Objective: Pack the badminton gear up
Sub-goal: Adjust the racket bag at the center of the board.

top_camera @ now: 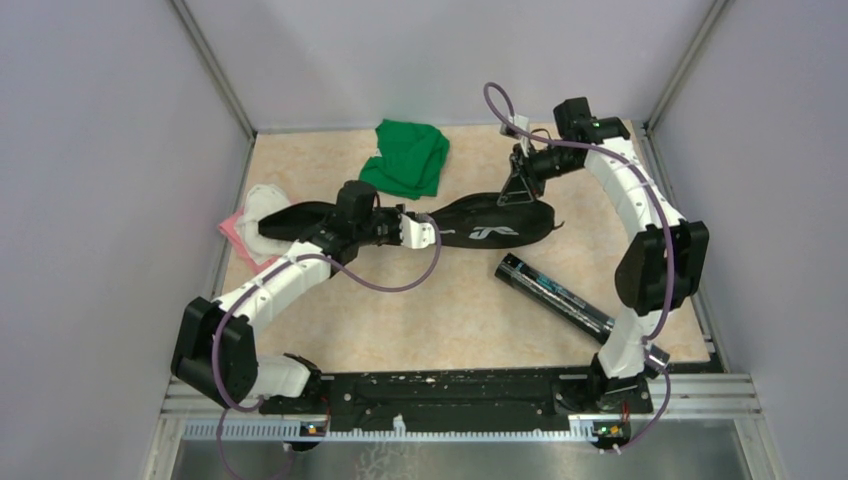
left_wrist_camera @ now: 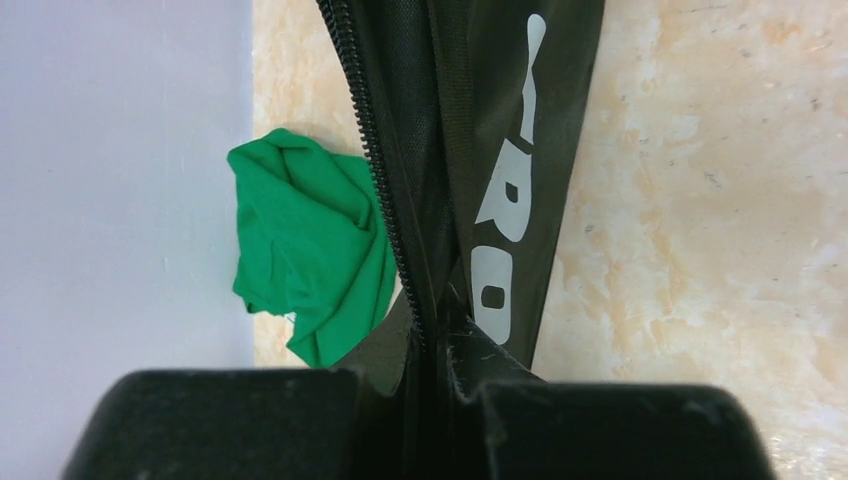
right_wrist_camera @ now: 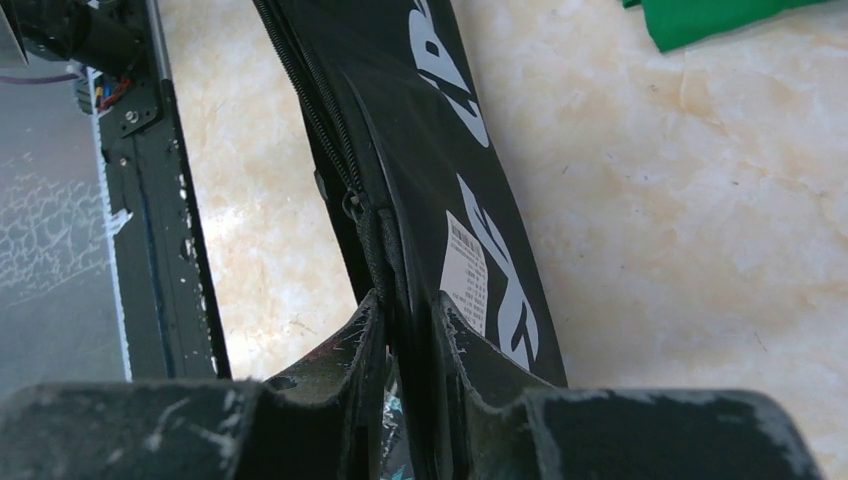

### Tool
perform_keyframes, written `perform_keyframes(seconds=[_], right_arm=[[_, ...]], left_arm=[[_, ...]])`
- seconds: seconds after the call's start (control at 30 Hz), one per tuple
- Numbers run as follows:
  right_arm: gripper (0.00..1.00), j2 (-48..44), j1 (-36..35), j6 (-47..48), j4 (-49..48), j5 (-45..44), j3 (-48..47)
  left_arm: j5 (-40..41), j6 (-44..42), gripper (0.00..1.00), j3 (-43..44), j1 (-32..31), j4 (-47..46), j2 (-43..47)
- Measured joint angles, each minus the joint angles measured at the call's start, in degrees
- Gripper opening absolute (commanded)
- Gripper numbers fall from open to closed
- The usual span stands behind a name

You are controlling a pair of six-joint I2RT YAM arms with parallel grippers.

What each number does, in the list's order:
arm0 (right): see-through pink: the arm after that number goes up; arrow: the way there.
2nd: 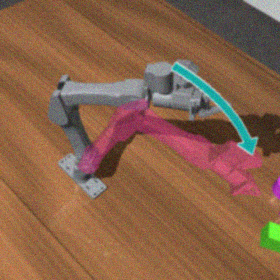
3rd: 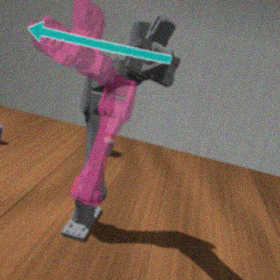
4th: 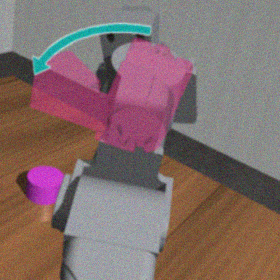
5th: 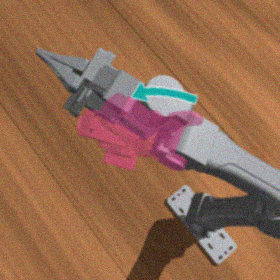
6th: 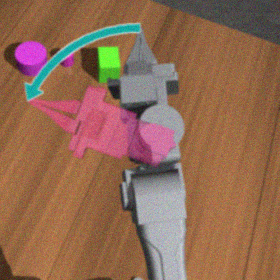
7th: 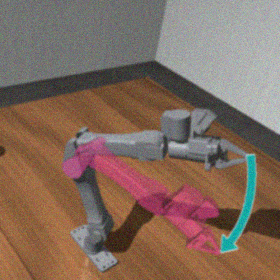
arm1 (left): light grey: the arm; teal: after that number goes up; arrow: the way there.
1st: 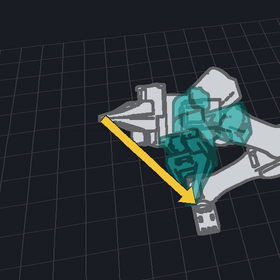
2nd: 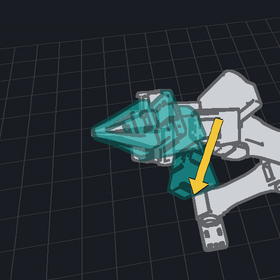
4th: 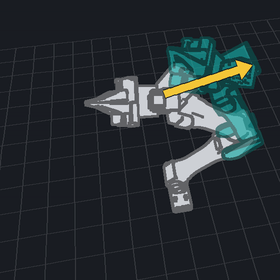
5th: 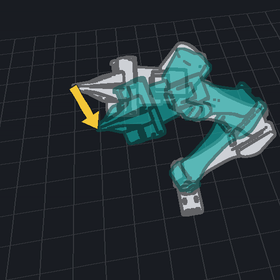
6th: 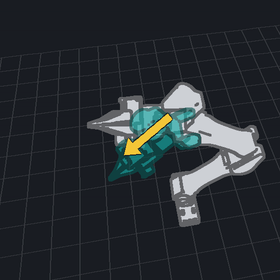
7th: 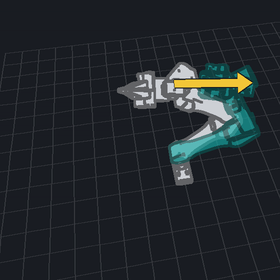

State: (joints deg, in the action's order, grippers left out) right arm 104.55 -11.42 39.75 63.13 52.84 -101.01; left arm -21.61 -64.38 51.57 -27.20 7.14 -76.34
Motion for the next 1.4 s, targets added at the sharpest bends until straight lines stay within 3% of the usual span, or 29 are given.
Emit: perform_keyframes(seconds=[0.33,0.53,0.73,0.97,1.07,1.23,1.4], right_arm=[[0.0,-0.9,4.6,0.7,-3.1,4.9,3.3],[0.0,-2.3,4.8,-0.3,-6.6,7.5,6.5],[0.0,-2.7,4.8,-1.2,-8.2,9.7,8.1],[0.0,-4.4,4.8,-5.4,-11.7,11.4,11.8],[0.0,-5.0,4.8,-7.6,-13.3,11.9,13.2],[0.0,-5.6,4.8,-10.6,-15.5,13.0,15.2],[0.0,-5.8,4.8,-12.0,-17.3,13.1,15.7]], left_arm=[[-6.8,9.4,0.67,8.6,2.4,8.5,-2.6],[-11.8,15.4,0.81,15.5,2.2,10.7,-5.4],[-13.2,20.7,0.77,25.4,-2.8,11.2,-10.3],[-8.1,24.7,0.74,35.6,-12.7,10.3,-20.1],[-5.7,25.8,0.67,36.4,-14.8,10.0,-23.2],[-3.3,27.0,0.46,37.7,-16.0,10.1,-26.4],[-2.6,27.3,0.45,38.2,-16.3,11.0,-26.5]])
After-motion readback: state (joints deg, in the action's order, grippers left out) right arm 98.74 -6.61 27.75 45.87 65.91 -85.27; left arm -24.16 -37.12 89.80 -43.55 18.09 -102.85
